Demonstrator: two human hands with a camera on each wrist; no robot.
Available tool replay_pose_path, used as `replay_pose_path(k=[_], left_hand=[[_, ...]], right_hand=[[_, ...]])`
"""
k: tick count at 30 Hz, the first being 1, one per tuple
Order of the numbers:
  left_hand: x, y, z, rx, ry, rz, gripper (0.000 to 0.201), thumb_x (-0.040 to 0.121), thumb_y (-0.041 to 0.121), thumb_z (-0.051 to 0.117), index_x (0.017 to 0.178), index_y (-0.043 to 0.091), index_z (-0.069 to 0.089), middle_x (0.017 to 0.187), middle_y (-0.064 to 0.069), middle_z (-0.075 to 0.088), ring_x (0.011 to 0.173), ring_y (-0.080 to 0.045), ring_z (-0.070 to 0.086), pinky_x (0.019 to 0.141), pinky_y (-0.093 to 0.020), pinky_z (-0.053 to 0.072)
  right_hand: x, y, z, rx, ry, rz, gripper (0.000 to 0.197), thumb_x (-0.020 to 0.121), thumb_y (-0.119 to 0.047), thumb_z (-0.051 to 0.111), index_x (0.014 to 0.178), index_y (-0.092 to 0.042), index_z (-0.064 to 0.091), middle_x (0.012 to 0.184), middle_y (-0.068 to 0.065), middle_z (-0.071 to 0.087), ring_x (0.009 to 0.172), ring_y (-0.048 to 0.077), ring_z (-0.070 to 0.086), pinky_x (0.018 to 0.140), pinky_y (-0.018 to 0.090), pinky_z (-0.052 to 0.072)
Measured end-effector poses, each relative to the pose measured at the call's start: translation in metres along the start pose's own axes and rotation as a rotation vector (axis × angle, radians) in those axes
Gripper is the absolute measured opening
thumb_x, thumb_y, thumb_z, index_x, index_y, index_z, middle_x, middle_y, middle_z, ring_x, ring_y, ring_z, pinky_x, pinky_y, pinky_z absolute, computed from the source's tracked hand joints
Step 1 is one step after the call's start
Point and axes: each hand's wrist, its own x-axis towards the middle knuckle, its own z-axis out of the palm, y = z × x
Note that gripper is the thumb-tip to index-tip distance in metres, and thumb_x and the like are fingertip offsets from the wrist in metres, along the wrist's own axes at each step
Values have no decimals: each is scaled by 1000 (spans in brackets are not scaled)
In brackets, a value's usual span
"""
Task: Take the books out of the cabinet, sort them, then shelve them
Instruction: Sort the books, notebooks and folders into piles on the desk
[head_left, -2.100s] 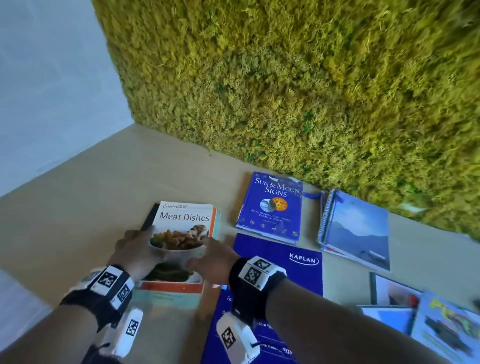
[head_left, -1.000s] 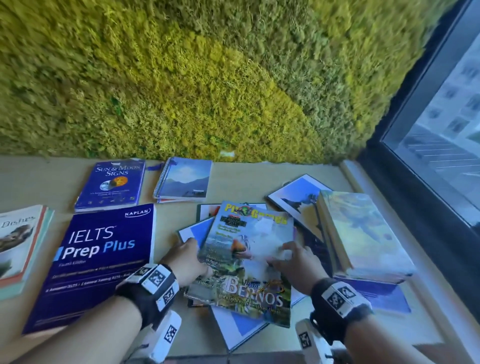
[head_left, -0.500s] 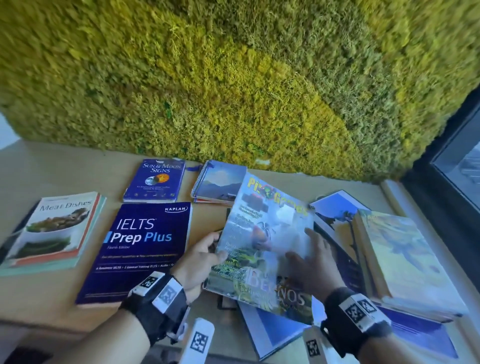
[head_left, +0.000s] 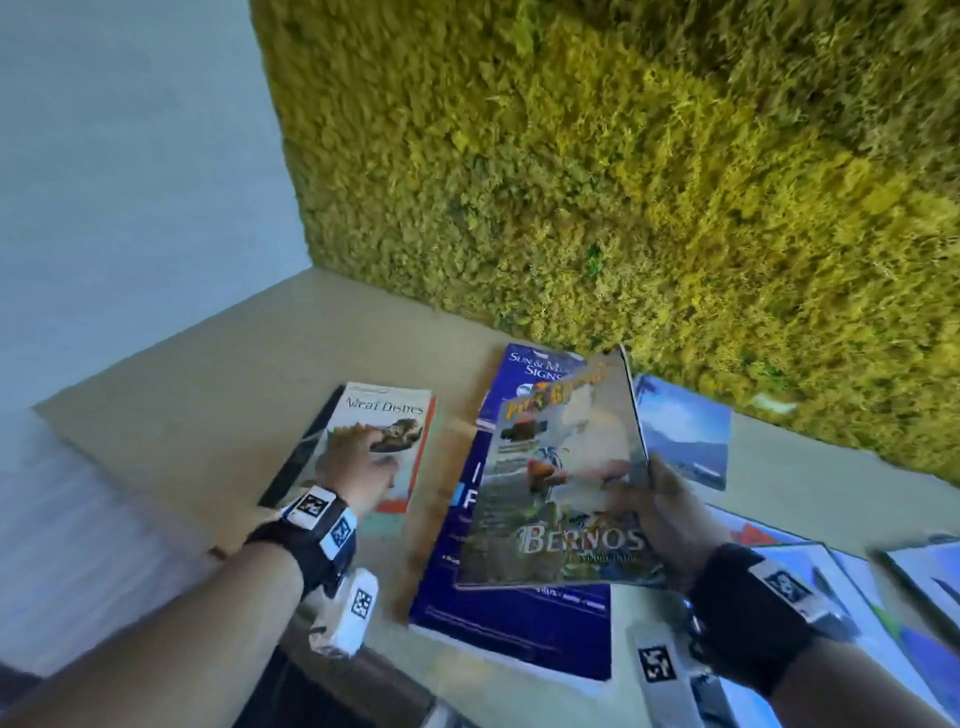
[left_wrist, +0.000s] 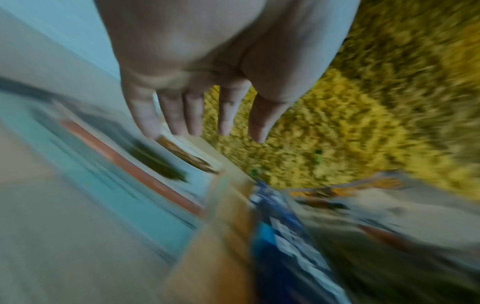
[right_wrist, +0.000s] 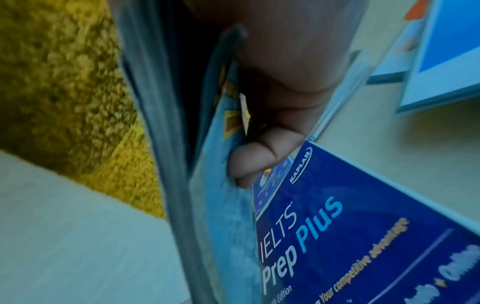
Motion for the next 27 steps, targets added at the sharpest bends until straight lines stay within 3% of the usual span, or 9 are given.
replay_pose_path(k=[5,7,9,13,16,18,22,24,27], left_hand=[[52,-56,-26,347,17,-278,77,78,52,74,136,16,38,131,-22,53,118,-40,57,94,-40,49],[66,-69,-23,395,1,-279,96,65,60,81,137,16,35,130,-21,51,118,-41,56,93,-42,49],[77,-74,-23,358,-44,-284,104,53,63,85,131,12,41,123,-19,57,108,-39,62,87,-41,54],[87,-72,-33,37,-139,-259,57,70,24,90,113,-2,64,109,-19,71,87,-29,68,75,-36,56],[93,-69,-58,-202,-172,-211,22,80,8,82,96,7,67,99,-11,72,84,-25,67,78,-37,53],[96,-61,-81,-297,-183,-168,17,84,7,78,91,13,63,97,-6,71,90,-27,66,89,-43,52],[91,-45,-116,-490,-196,-109,27,87,5,74,109,8,59,102,-4,67,94,-23,63,79,-33,47],[88,-42,-123,-561,-210,-89,22,88,5,73,105,12,60,103,-2,65,103,-26,61,88,-35,43],[78,-40,-130,-810,-290,-112,10,93,1,63,100,7,63,90,-12,70,75,-31,74,64,-39,57]], right_hand=[[25,-3,49,-80,-56,1,23,96,12,47,111,0,59,92,18,71,69,28,70,52,27,57],[31,1,64,-93,-62,18,20,97,2,50,114,-4,59,102,22,74,85,35,74,69,41,62],[32,2,75,-115,-54,26,17,98,-2,50,111,-7,61,108,27,71,82,36,70,70,43,54],[37,1,83,-122,-55,46,17,98,0,49,108,-6,62,104,29,71,78,32,65,69,43,49],[39,1,88,-98,-55,88,11,98,-10,54,107,-10,60,106,27,70,83,39,67,73,54,53],[41,3,97,-61,-67,156,15,96,-20,59,109,-14,60,113,30,68,93,49,68,82,67,54],[54,15,124,-13,-81,281,18,94,-17,57,112,-13,57,122,34,63,100,54,67,90,74,49],[64,19,141,-86,-100,242,20,95,-10,55,114,-11,59,122,29,66,108,49,66,94,67,52],[75,19,166,-237,-108,191,23,97,-9,55,120,-13,60,124,16,68,108,32,67,100,48,54]])
